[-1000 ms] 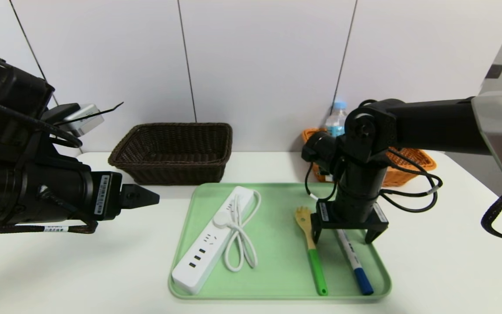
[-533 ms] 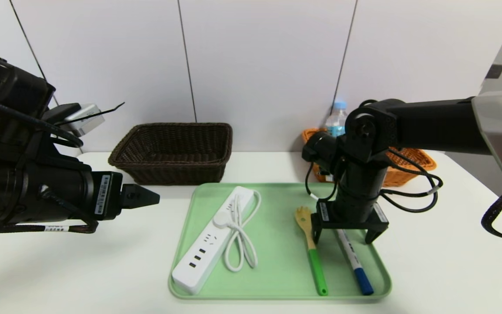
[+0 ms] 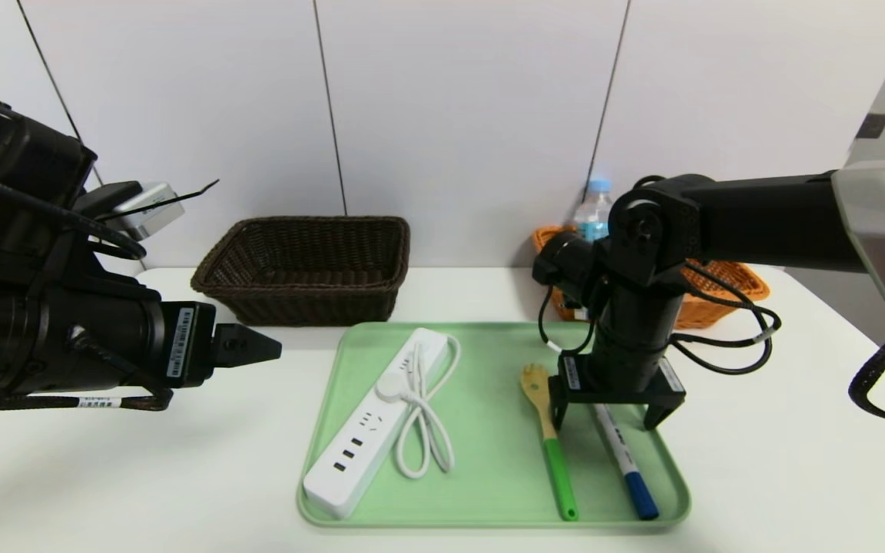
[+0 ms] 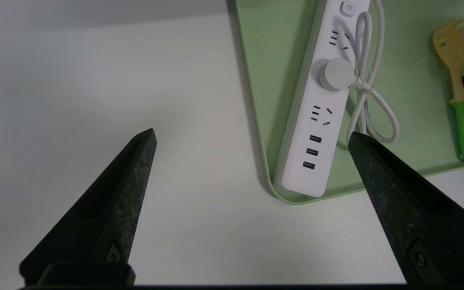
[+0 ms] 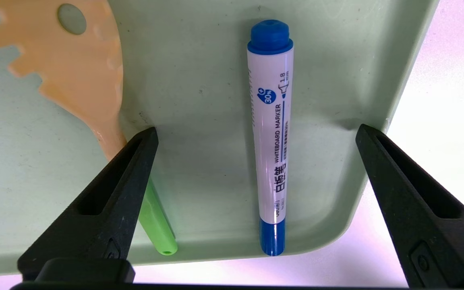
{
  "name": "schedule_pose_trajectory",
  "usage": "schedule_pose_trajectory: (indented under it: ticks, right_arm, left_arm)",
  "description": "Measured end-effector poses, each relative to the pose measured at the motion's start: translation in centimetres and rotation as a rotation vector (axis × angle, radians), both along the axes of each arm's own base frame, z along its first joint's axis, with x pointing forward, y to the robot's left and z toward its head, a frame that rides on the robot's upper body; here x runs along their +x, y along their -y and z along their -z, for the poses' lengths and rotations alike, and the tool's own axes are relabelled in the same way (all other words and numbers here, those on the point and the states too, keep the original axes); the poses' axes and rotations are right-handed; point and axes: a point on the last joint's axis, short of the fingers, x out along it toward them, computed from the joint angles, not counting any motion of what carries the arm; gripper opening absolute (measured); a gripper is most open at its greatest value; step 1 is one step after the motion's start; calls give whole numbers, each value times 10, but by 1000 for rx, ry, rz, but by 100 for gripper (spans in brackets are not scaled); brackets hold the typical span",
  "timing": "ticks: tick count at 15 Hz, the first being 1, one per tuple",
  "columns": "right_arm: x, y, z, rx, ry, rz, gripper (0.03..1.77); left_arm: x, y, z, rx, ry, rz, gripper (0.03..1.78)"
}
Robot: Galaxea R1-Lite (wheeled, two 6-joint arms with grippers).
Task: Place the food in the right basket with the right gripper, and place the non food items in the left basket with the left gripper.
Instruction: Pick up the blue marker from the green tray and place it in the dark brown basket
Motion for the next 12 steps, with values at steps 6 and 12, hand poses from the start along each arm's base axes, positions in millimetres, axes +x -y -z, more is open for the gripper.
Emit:
schedule_pose_trajectory:
  ticks: [6,12]
  right_arm:
    - [-1,0,0,-4,-3,0,164]
    - [-1,0,0,-3,-4,1,81]
  left_arm:
    - [-2,-1,-1,-2,4,-1,169]
    - [-4,-2,-2,-4,5,-1,169]
